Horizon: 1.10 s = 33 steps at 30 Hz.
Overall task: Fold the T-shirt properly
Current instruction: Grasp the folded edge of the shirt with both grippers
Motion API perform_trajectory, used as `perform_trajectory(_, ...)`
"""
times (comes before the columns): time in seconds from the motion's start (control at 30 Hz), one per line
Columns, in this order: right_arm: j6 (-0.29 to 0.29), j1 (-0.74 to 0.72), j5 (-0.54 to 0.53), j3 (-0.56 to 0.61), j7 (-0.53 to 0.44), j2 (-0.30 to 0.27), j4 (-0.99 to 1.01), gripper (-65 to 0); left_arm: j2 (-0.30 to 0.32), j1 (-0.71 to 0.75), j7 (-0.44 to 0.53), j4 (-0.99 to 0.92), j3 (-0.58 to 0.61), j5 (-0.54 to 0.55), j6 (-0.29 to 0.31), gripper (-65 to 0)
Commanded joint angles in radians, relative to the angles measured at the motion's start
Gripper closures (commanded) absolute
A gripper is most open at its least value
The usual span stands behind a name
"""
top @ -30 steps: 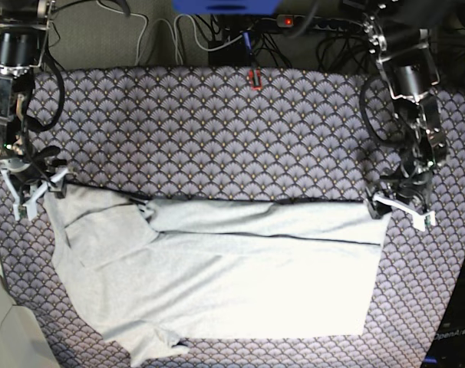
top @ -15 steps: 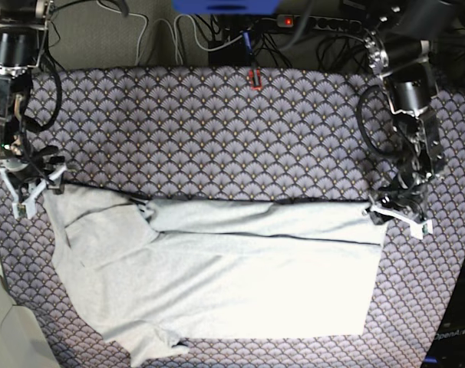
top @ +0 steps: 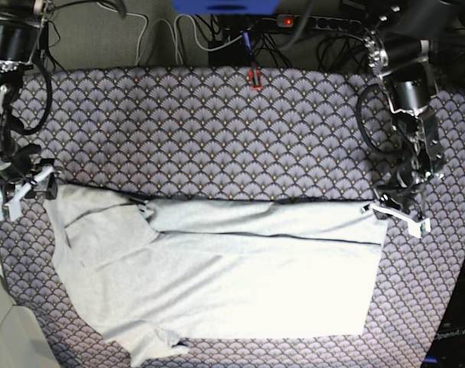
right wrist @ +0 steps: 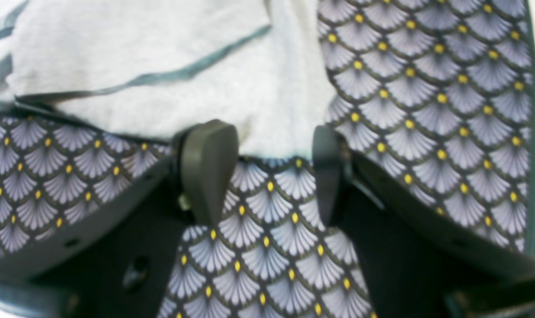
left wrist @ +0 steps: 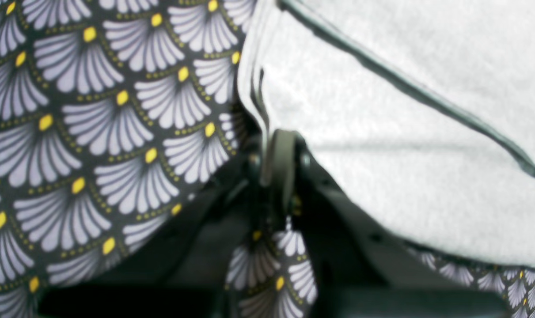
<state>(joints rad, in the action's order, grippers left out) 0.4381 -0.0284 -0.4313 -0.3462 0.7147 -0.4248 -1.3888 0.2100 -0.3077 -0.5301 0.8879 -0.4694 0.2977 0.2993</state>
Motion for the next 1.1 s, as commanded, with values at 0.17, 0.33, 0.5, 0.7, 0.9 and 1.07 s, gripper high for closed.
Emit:
perform_trajectory(0.17, 0.012, -0.094, -0.011, -0.037, -0.011, -0.012, 0.079, -32.6, 0.006, -0.014, -0.006, 0.009, 0.001, 0.001, 0.001, -0.4)
perform_trajectory(0.33, 0.014, -0.163, -0.011, -0.035, -0.013, -0.013, 0.213, -32.6, 0.007, -0.012, -0.008, 0.009, 0.001, 0.001, 0.001, -0.4)
perform_trajectory(0.5, 0.014, -0.196, -0.011, -0.034, -0.020, -0.015, 0.289, -32.6, 0.007, -0.012, -0.008, 0.009, 0.001, 0.001, 0.001, -0.4)
perform_trajectory(0.7, 0.014, -0.204, -0.011, -0.034, -0.020, -0.015, 0.328, -32.3, 0.007, -0.009, -0.009, 0.009, 0.001, 0.001, 0.001, -0.4)
perform_trajectory(0.9, 0.014, -0.201, -0.011, -0.034, -0.020, -0.012, 0.328, -31.9, 0.016, -0.009, -0.014, 0.009, 0.001, 0.001, 0.001, -0.4)
perform_trajectory(1.07, 0.014, -0.204, -0.011, -0.034, -0.017, -0.010, 0.328, -26.4, 0.019, -0.008, -0.015, 0.009, 0.001, 0.001, 0.001, -0.4)
